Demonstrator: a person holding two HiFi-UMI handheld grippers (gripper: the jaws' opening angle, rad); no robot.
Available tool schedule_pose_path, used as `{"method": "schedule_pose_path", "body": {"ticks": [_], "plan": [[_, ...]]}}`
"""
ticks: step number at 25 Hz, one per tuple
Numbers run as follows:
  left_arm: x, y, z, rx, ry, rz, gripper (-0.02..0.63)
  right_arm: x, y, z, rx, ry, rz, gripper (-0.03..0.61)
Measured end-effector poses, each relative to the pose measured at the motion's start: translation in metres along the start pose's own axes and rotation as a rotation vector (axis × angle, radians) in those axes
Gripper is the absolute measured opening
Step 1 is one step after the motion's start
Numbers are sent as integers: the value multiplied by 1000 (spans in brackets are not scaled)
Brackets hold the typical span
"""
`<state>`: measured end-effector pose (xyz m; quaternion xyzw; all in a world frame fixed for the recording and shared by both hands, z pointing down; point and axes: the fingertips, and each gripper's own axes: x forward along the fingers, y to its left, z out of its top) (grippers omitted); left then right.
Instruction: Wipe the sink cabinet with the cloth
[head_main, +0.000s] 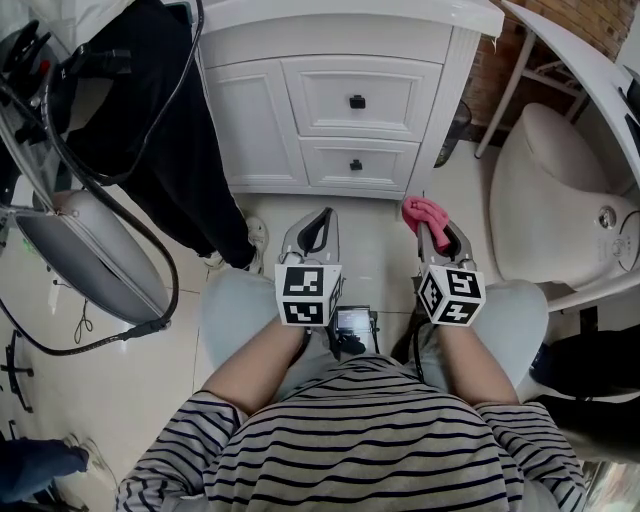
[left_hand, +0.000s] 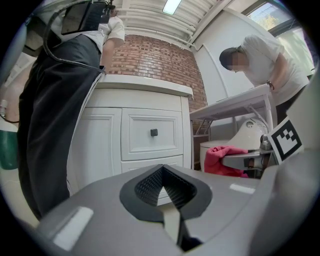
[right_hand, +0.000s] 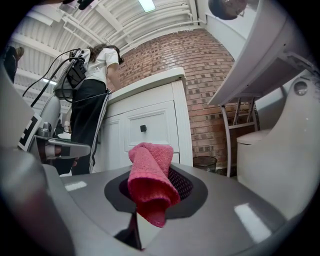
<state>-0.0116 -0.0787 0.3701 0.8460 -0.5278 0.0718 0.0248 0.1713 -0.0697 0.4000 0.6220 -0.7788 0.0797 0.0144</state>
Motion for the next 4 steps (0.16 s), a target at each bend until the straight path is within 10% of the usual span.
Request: {"method": "schedule_pose_path", "body": {"ticks": [4], "plan": [[-1, -1, 0, -4, 0, -7, -6, 1, 3, 2, -15, -8, 3, 89]]}}
